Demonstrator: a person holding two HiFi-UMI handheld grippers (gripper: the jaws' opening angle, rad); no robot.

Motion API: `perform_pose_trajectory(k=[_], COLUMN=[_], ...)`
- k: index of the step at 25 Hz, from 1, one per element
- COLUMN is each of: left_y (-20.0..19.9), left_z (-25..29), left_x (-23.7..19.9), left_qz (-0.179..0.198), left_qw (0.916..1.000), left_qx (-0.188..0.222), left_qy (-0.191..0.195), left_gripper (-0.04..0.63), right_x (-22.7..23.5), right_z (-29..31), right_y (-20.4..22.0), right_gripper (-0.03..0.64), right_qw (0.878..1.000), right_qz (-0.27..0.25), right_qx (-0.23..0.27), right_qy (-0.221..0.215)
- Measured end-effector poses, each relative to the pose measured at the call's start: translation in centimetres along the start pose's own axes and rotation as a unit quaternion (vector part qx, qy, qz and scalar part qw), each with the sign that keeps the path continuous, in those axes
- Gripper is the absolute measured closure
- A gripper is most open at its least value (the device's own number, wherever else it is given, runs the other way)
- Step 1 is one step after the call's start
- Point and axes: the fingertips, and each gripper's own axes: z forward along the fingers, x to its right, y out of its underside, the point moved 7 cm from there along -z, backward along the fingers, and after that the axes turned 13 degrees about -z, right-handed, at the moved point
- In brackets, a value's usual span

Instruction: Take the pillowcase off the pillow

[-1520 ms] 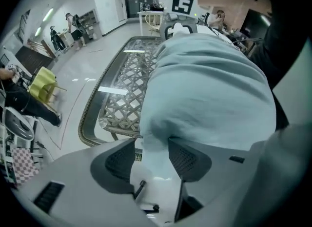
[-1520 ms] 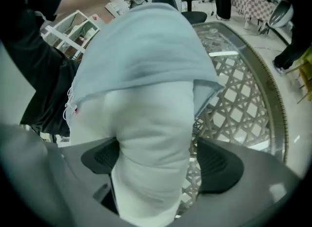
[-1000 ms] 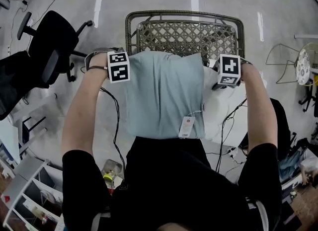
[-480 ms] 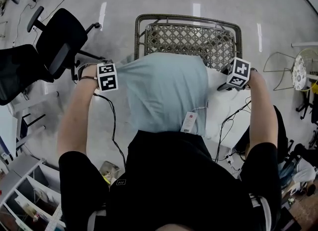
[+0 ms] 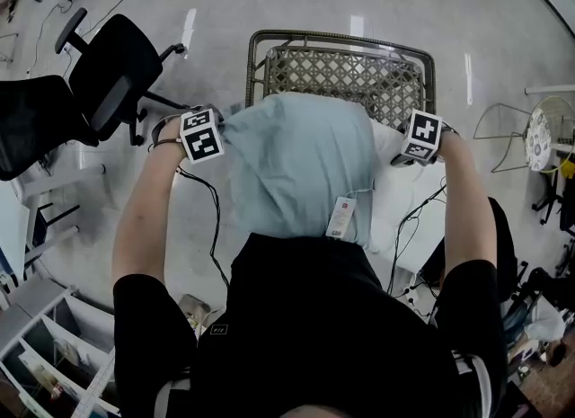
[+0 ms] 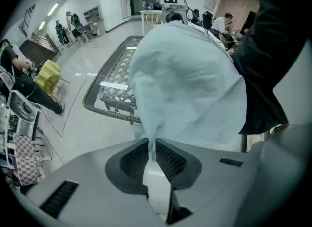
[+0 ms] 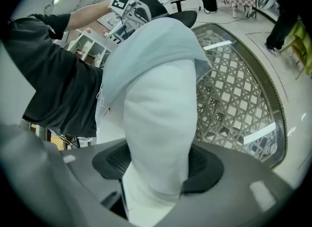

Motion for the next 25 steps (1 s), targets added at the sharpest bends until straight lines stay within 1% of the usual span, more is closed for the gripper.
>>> perform_pose_trajectory(k=[4,6,8,12,15,18,19,20,21,22,25], left_y=[-2.4,-3.8,-5.3,-8.3,-10.8,-12.4,-12.6,-12.8,-12.9,-12.8,-11.9], left_z=[-1.1,-1.7,-1.8,-0.3,0.4,2.0,2.5,3.0,3.4,3.6,3.4], left_x=[-0.5,-1.0,-1.4,-2.0,-1.2,-0.6,-0.5,-0.4,-0.2,0.0,0.2], left_qz=[-0.007,-0.008,-0.004,0.023,0.047,0.076,0.088,0.102,0.114,0.123,0.143], left_qw=[0.9993,0.9982,0.9975,0.9972,0.9954,0.9937,0.9931,0.9922,0.9913,0.9905,0.9888], left_qx=[0.037,0.058,0.07,0.069,0.067,0.042,0.029,0.018,0.009,0.002,-0.01], left_qy=[0.008,0.011,0.012,0.018,0.049,0.071,0.072,0.07,0.067,0.062,0.041], left_gripper=[0.495,0.485,0.48,0.446,0.411,0.393,0.398,0.434,0.553,0.581,0.586], right_x=[0.0,-0.1,-0.2,-0.9,-1.9,-2.6,-2.7,-2.8,-2.9,-2.9,-2.9], right_z=[0.0,-0.1,-0.3,-0.6,-1.0,-1.3,-1.4,-1.4,-1.5,-1.4,-1.5], right_y=[-0.1,-0.2,-0.3,-0.8,-1.0,-1.2,-1.3,-1.3,-1.3,-1.2,-0.6], right_gripper=[0.302,0.302,0.302,0.305,0.307,0.308,0.308,0.308,0.31,0.313,0.321], right_qw=[1.0,1.0,1.0,0.999,0.998,0.997,0.997,0.997,0.997,0.997,0.997], right_qz=[-0.007,-0.012,-0.02,-0.041,-0.052,-0.06,-0.063,-0.064,-0.064,-0.062,-0.044], right_qx=[-0.007,-0.009,-0.008,0.002,0.011,0.011,0.012,0.014,0.016,0.017,0.028], right_qy=[0.009,0.01,0.014,0.026,0.033,0.041,0.045,0.048,0.05,0.051,0.052])
